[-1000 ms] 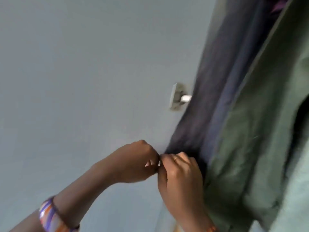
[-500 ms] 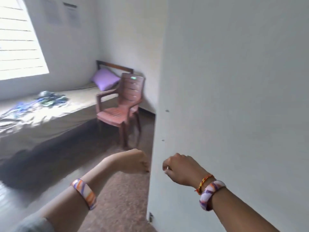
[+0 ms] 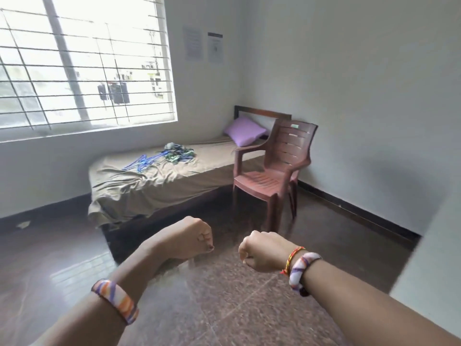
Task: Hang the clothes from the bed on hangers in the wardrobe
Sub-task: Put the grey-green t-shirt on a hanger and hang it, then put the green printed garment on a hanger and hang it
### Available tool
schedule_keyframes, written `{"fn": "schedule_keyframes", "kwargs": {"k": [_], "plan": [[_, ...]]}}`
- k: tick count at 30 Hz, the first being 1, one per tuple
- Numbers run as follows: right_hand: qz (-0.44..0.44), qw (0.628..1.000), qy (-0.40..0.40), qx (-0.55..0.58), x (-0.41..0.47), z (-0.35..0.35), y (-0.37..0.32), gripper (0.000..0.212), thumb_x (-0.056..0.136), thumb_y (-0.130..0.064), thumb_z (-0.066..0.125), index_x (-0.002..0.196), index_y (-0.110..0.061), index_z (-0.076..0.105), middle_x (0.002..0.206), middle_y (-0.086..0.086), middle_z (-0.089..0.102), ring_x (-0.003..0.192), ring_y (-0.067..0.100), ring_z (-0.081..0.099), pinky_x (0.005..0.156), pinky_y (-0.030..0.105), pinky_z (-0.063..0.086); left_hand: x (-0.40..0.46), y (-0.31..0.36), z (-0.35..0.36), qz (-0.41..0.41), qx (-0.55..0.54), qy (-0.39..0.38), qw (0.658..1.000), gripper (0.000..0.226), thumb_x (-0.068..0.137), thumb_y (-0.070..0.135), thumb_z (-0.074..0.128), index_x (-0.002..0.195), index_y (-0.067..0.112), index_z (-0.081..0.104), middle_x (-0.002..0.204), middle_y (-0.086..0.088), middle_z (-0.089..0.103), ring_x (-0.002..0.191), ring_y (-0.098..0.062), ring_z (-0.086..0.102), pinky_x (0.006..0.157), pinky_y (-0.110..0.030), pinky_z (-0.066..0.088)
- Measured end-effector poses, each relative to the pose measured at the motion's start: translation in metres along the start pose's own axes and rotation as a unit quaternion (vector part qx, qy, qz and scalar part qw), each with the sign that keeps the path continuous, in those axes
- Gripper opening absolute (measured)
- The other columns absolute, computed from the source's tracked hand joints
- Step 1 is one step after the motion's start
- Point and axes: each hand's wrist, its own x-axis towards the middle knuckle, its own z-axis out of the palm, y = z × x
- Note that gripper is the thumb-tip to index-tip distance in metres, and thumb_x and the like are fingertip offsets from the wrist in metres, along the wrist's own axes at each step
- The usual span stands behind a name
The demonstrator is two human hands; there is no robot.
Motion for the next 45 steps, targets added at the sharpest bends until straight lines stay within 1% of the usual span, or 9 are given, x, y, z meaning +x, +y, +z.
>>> {"fn": "schedule_keyframes", "kwargs": {"k": [7, 13, 19, 22, 25, 29, 35, 37, 45], "plan": [[-0.07, 0.996, -0.049, -0.028, 0.124, 0.012, -0.056, 0.027, 0.088, -0.013, 0.047, 0.106, -0.017, 0.067, 0.112, 0.015, 0.061, 0.1, 0.037, 0.06, 0.082, 0.036, 0.047, 0.013, -0.112, -0.017, -0.057, 0.024, -0.013, 0.998, 0.032, 0.081, 0.028, 0.065, 0.055, 0.028, 0.046, 0.065, 0.013, 0.055, 0.062, -0.004, 0.05, 0.074, -0.027, 0.051], [-0.134, 0.988, -0.067, -0.029, 0.213, 0.001, -0.078, 0.027, 0.087, -0.012, 0.048, 0.101, -0.02, 0.069, 0.106, 0.011, 0.064, 0.095, 0.034, 0.061, 0.074, 0.032, 0.044, 0.033, -0.178, -0.04, -0.097, 0.023, -0.008, 0.995, 0.013, 0.082, 0.028, 0.062, 0.07, 0.024, 0.06, 0.066, 0.014, 0.052, 0.068, -0.008, 0.05, 0.073, -0.025, 0.049], [-0.18, 0.979, -0.091, -0.024, 0.341, 0.012, -0.08, 0.025, 0.085, -0.008, 0.05, 0.097, -0.016, 0.07, 0.102, 0.011, 0.067, 0.09, 0.034, 0.062, 0.069, 0.028, 0.04, 0.098, -0.28, -0.076, -0.121, 0.038, -0.003, 0.992, 0.012, 0.083, 0.021, 0.06, 0.072, 0.015, 0.061, 0.078, -0.002, 0.063, 0.071, -0.012, 0.051, 0.067, -0.019, 0.04], [-0.169, 0.984, -0.062, -0.004, 0.426, 0.012, -0.066, 0.028, 0.084, -0.01, 0.046, 0.096, -0.019, 0.07, 0.102, 0.009, 0.067, 0.09, 0.033, 0.062, 0.072, 0.029, 0.044, 0.152, -0.341, -0.098, -0.129, 0.04, 0.024, 0.991, 0.016, 0.084, 0.023, 0.059, 0.069, 0.018, 0.055, 0.078, -0.004, 0.062, 0.076, -0.019, 0.054, 0.067, -0.018, 0.038], [-0.139, 0.988, -0.049, 0.036, 0.503, 0.008, -0.052, 0.028, 0.086, -0.015, 0.046, 0.1, -0.024, 0.069, 0.108, 0.006, 0.064, 0.097, 0.03, 0.061, 0.078, 0.028, 0.044, 0.193, -0.395, -0.113, -0.139, 0.033, -0.023, 0.989, 0.013, 0.085, 0.022, 0.059, 0.085, 0.01, 0.065, 0.091, -0.006, 0.068, 0.074, -0.008, 0.051, 0.063, -0.013, 0.037], [-0.135, 0.987, -0.082, 0.039, 0.58, 0.009, -0.035, 0.027, 0.086, -0.016, 0.047, 0.1, -0.025, 0.068, 0.111, 0.004, 0.062, 0.098, 0.028, 0.06, 0.077, 0.025, 0.04, 0.233, -0.46, -0.135, -0.179, 0.016, -0.038, 0.983, 0.017, 0.089, 0.02, 0.055, 0.075, 0.01, 0.054, 0.058, 0.004, 0.046, 0.044, 0.001, 0.045, 0.042, -0.006, 0.029], [-0.127, 0.986, -0.086, 0.059, 0.687, 0.01, -0.008, 0.025, 0.087, -0.018, 0.049, 0.101, -0.024, 0.068, 0.109, 0.0, 0.065, 0.103, 0.024, 0.059, 0.085, 0.029, 0.044, 0.306, -0.568, -0.154, -0.216, 0.056, -0.045, 0.974, 0.024, 0.08, 0.038, 0.059, 0.072, 0.015, 0.056, 0.071, -0.002, 0.054, 0.067, -0.012, 0.048, 0.063, -0.025, 0.039], [-0.123, 0.986, -0.094, 0.059, 0.728, 0.01, 0.003, 0.023, 0.089, -0.02, 0.05, 0.104, -0.023, 0.068, 0.11, 0.001, 0.064, 0.104, 0.023, 0.057, 0.085, 0.029, 0.043, 0.335, -0.602, -0.163, -0.196, 0.039, -0.052, 0.978, 0.02, 0.086, 0.028, 0.059, 0.079, 0.009, 0.06, 0.076, -0.005, 0.051, 0.072, -0.015, 0.045, 0.06, -0.023, 0.033], [-0.082, 0.99, -0.102, 0.055, 0.905, -0.011, 0.059, 0.026, 0.091, -0.023, 0.049, 0.109, -0.026, 0.067, 0.113, -0.002, 0.063, 0.111, 0.02, 0.056, 0.089, 0.027, 0.042, 0.458, -0.756, -0.177, -0.234, -0.027, -0.08, 0.969, 0.013, 0.086, 0.019, 0.058, 0.077, 0.01, 0.06, 0.06, 0.004, 0.049, 0.051, -0.002, 0.043, 0.052, -0.017, 0.034]]}}
